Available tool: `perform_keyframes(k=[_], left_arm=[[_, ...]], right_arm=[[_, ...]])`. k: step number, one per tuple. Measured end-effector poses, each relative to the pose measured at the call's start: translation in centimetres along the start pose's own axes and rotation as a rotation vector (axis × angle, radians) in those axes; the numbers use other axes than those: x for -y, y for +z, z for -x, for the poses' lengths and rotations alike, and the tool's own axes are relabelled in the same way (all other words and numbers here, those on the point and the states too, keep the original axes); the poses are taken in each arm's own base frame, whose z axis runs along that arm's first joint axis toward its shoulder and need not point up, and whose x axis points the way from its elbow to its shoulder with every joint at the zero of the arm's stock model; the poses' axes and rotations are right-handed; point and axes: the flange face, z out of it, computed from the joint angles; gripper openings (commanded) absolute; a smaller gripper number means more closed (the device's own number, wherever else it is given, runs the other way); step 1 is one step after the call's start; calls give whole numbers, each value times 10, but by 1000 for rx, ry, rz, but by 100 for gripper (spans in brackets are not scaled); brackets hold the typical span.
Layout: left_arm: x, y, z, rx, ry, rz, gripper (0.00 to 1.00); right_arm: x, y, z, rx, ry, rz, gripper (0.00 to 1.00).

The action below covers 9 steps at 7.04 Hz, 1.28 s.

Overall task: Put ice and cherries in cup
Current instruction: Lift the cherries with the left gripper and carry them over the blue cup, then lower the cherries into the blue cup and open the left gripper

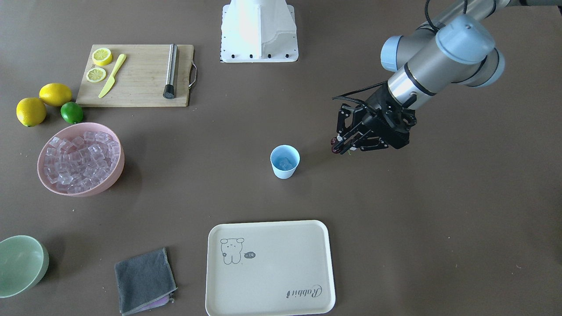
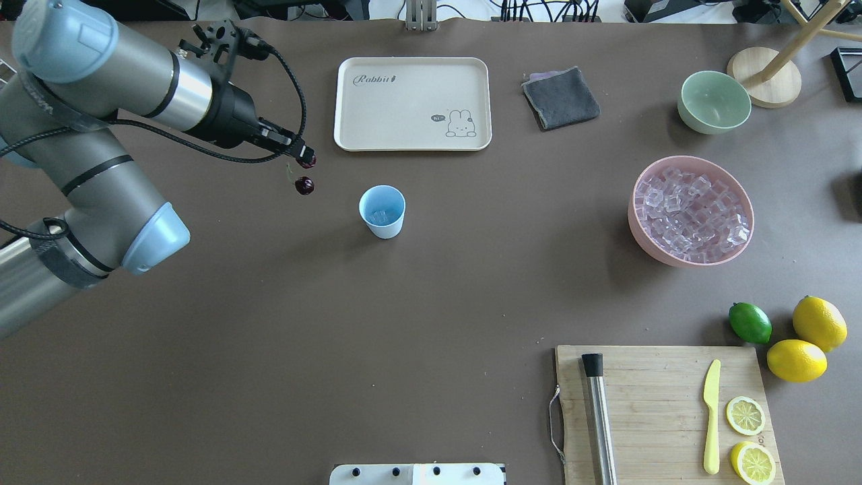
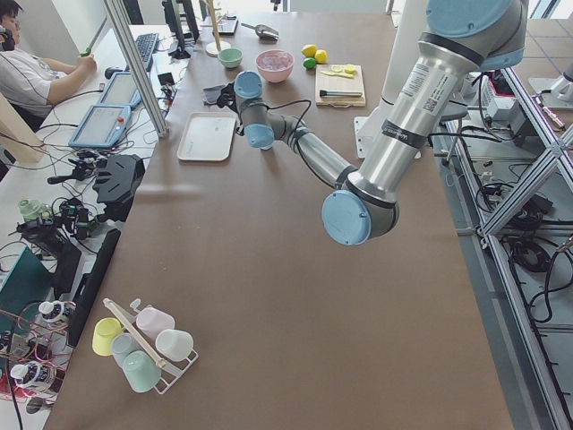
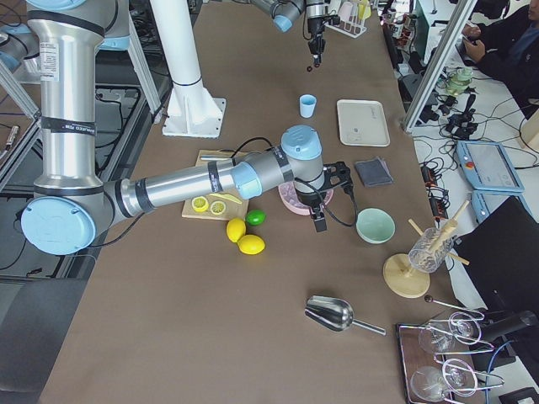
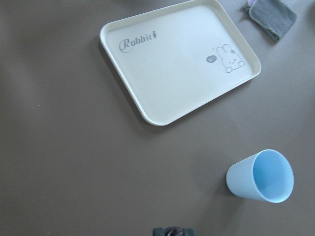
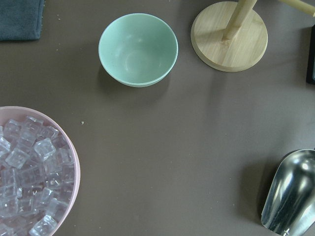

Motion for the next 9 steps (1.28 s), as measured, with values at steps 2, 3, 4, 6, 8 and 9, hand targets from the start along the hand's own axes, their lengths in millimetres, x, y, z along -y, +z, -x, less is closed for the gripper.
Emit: perform_keyframes(k=[2,3,4,6,8,9], left_arm=[[-11,38,-42,18,3,-34,0],[-12,56,-55,31,6,-43,0],[-9,71,-63,42,7,-47,0],[-7,86,-66,51,8,-45,0],[-6,98,-59,52,15,-45,97],[-8,102,-56,42,20,-51,98]], right_arm=[[1,-1,1,1,-2,-2,100],[2,-1,2,1,-3,-4,100],[3,-2,2,1,-4,-6,100],[4,-1,2,1,-4,-5,100],[3,-1,1,0,-2,-3,100],[2,-1,1,1,-2,-3,100]])
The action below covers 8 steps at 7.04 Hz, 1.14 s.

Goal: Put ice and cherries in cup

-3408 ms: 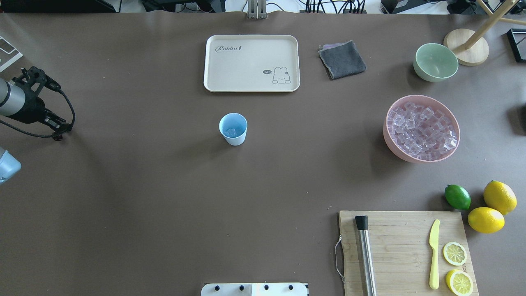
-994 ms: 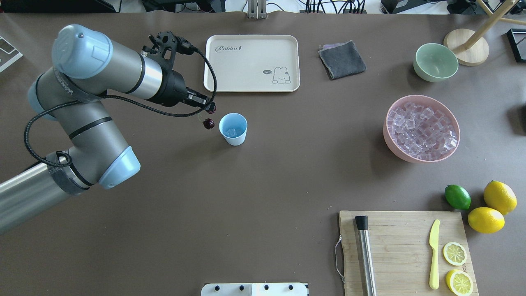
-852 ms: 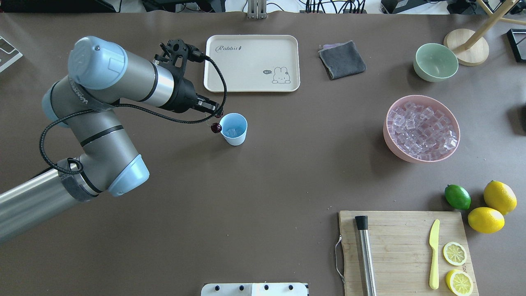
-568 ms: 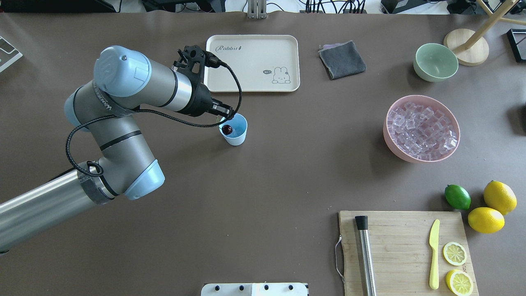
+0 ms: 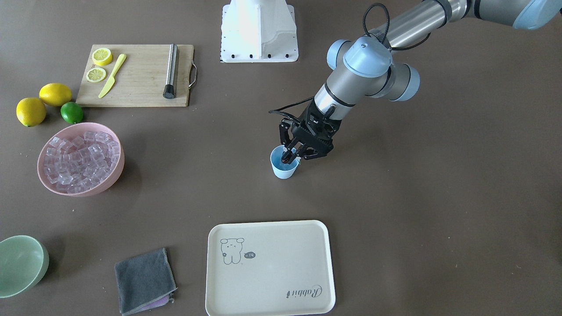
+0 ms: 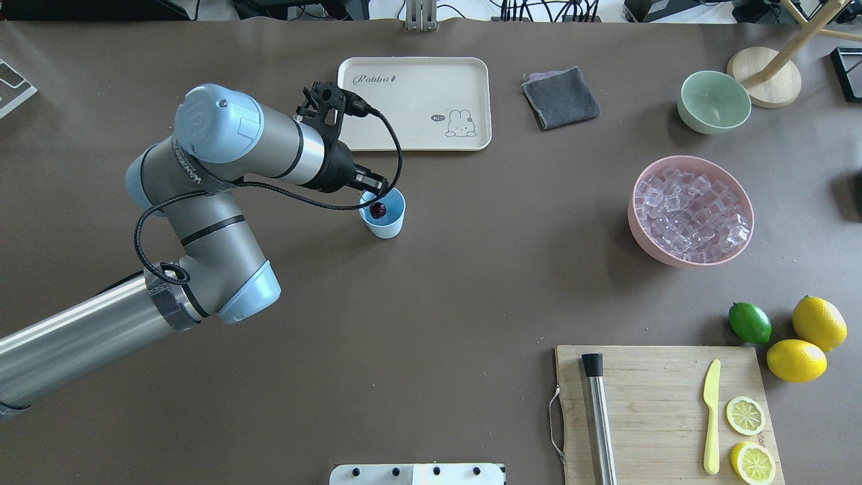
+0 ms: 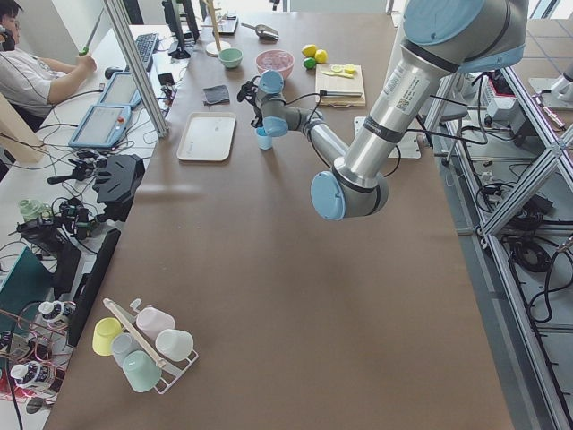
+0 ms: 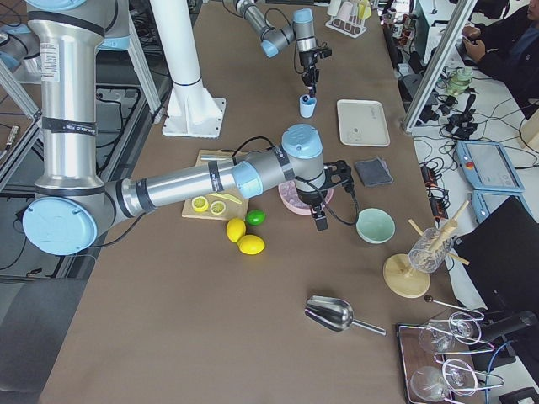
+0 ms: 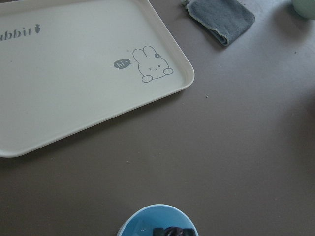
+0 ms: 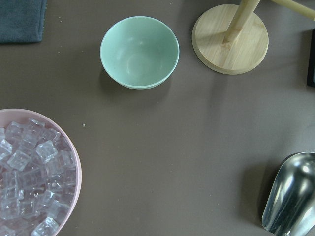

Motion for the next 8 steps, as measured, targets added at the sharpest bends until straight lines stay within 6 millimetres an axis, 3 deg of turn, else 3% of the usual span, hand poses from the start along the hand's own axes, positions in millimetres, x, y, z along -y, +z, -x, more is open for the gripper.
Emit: perform_keyframes(k=[2,4,6,8], left_arm=[[0,-2,1,-12,0,-12,98],[4,-31,26,-8,-21,-4,98],[9,-91,86,9,-88,42,98],[-8,-145,165,74,-173,56,98]], right_arm=[[1,0,2,18,-3,2,100],[1,-1,2,22,-3,2,100],[0,0,0,17,3,7,100],[-3,3,-4,6,12,16,100]])
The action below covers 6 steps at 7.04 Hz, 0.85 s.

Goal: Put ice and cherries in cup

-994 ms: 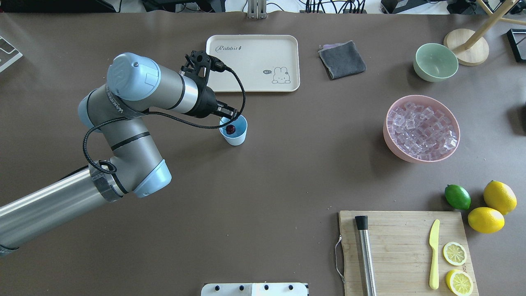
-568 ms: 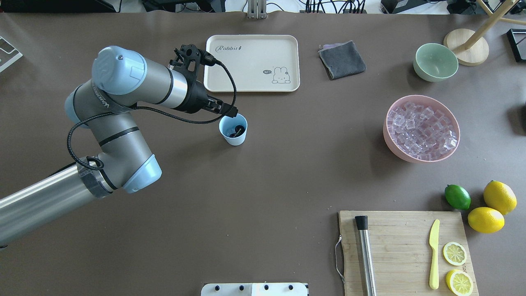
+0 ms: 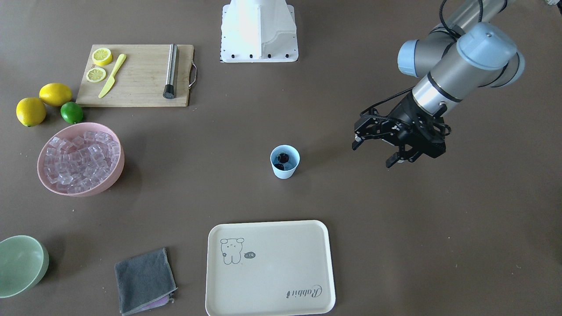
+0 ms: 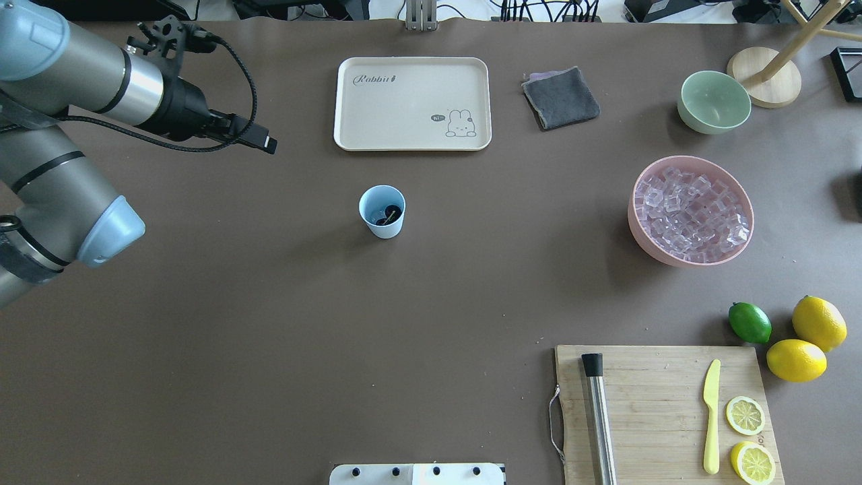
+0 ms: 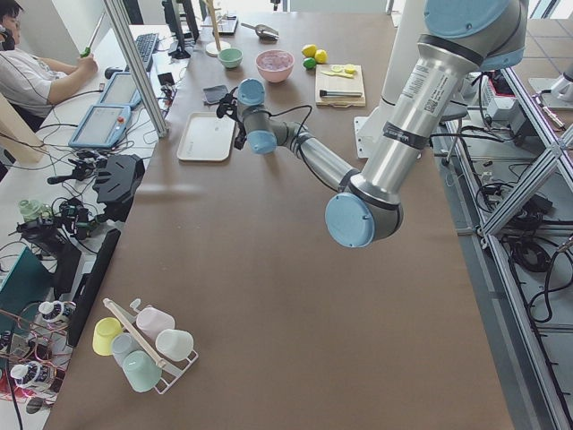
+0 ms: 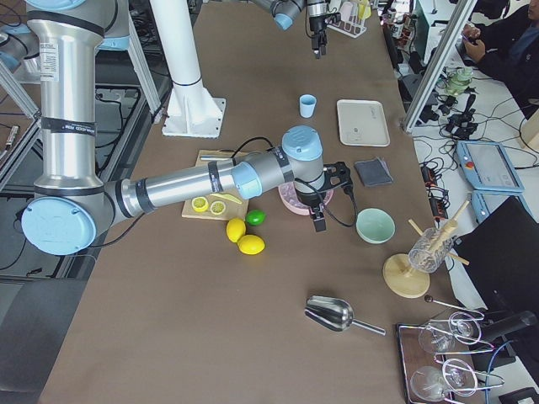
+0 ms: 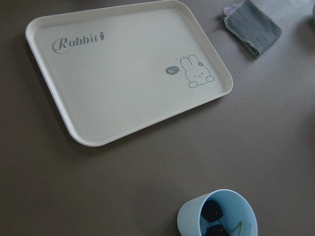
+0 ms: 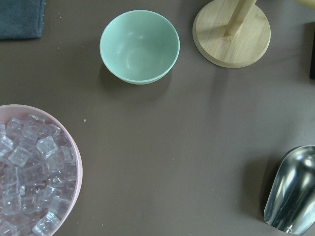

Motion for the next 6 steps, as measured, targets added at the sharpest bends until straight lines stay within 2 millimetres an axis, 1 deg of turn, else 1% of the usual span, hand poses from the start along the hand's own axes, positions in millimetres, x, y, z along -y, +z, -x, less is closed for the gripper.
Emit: perform_keyframes(k=[1,2,3,4,5,6], left_arm=[[-4,-21,45,40,-27,-6,98],[-15,-45,98,85,-36,-2,98],[-31,-74,153,128,-55,9,98],[-43,-107,201,173,-88,18,98],[-48,-140,240,222,-120,29,98],[-53,-171,273,269,-142,42,98]], right_arm=[[0,2,-4,-18,2,2,100],[0,4,-8,-36,2,4,100],[0,6,-11,-46,4,7,100],[0,8,-12,-52,6,9,100],[0,8,-13,-58,6,7,100],[1,8,-14,-71,5,3,100]])
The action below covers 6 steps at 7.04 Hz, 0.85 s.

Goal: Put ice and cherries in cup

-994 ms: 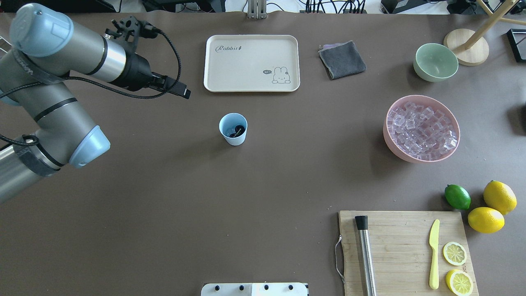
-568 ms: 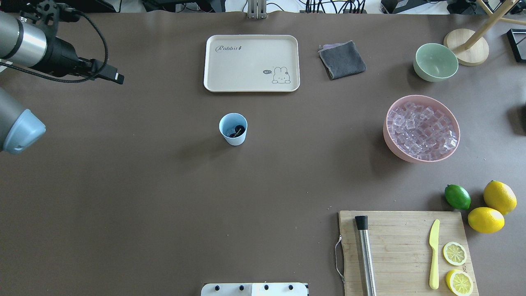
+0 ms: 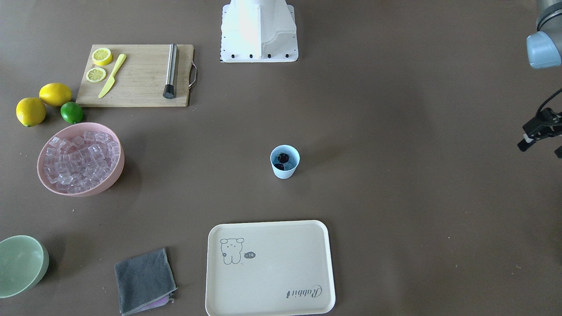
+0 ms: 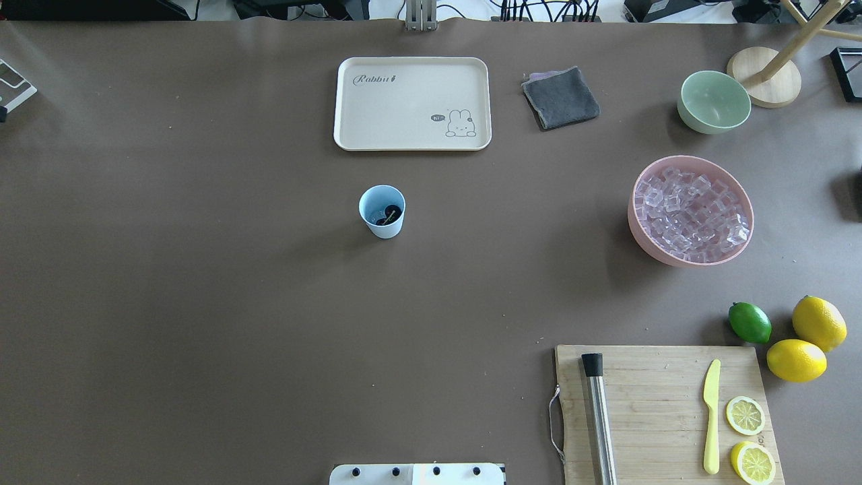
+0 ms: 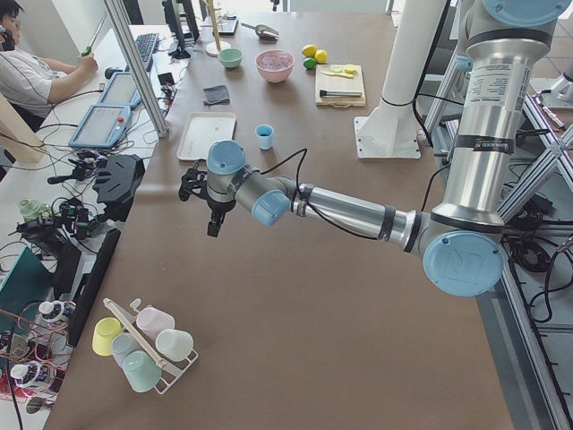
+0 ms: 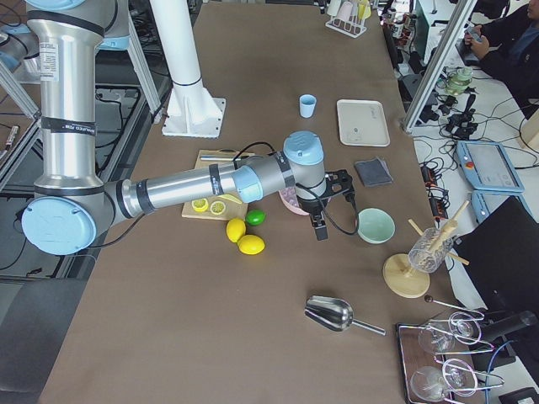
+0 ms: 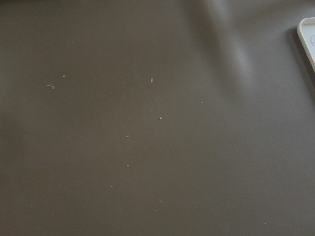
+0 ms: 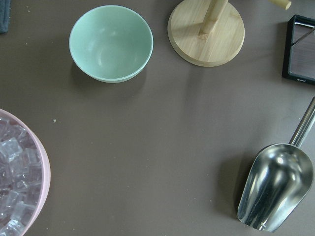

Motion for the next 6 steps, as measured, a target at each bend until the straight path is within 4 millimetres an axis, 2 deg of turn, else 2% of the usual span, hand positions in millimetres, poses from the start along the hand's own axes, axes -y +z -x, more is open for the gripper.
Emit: perform_keyframes(k=[1,2,4,6], left_arm=[[-2,-16,29,37,-18,17,98],[-8,-24,50,61,-42,39,98],[-28,-21,73,86,-80,73,98],[-40,-19,85,120,-96,81,98]], right_arm=[[1,0,-1,-15,-2,-4,100],[2,0,-1,-21,-3,-7,100],[2,-1,-1,-24,-2,-13,100],[5,8,-6,-24,3,3,100]])
